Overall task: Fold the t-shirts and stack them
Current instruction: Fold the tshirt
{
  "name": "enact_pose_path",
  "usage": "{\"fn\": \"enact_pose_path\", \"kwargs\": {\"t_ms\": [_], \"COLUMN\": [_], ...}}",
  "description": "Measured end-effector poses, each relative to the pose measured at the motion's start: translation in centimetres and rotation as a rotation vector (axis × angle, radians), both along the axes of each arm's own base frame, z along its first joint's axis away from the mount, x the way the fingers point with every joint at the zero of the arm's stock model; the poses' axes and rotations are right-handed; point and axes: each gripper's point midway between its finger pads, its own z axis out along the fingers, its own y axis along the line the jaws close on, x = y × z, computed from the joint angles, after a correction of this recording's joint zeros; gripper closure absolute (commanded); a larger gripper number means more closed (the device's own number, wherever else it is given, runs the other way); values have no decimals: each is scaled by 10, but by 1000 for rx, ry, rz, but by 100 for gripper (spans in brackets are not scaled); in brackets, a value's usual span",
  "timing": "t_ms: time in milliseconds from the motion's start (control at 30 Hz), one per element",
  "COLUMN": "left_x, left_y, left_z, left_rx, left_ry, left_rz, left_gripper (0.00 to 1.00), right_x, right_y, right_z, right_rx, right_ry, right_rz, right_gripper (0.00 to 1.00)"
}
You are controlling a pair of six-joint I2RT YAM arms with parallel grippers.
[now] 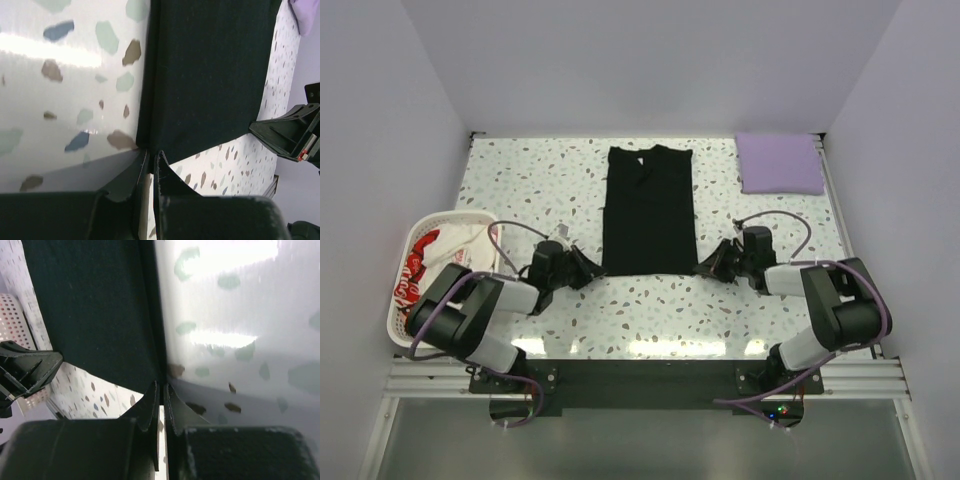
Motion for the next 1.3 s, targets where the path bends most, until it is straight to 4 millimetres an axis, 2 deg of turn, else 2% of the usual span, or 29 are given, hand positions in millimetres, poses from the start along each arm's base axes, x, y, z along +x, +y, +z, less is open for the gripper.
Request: {"fn": "enact_pose_path", "kwargs": {"t_ms": [233,267,300,400,667,767,900,967,1067,1300], "left_x": [-45,-51,-57,-74,-95,-103,-110,-110,-103,-58], "left_y": [5,6,7,8,-1,-4,-2,1,-2,-25], "left_z": [9,12,13,22,61,63,51,46,54,105], "left_rx": [-1,-4,-8,-28,-110,-119,-86,-57,-24,22], "left_ry": [-15,-24,-32,-66,-170,-163,-115,-84,-63,-101], "left_rz": [-29,-33,-34,-39,-47,-52,-49,-38,-30,-9], "left_gripper": [100,100,100,100,100,100,100,100,100,100], "right_x": [-48,-58,-61,-78,-108,-118,-128,-130,-122,-83], "right_y": [-5,-7,-6,-9,-16,-19,-21,-21,-21,-14], "right_z": [5,0,9,21,57,62,55,56,69,108], "right_rx": [10,10,19,30,52,52,41,32,13,-11], "right_ry": [4,26,-8,-45,-168,-178,-124,-95,-78,-88], "right_rz": [20,24,29,35,38,38,39,41,50,65], "right_gripper": [100,100,100,100,100,100,100,100,100,100]}}
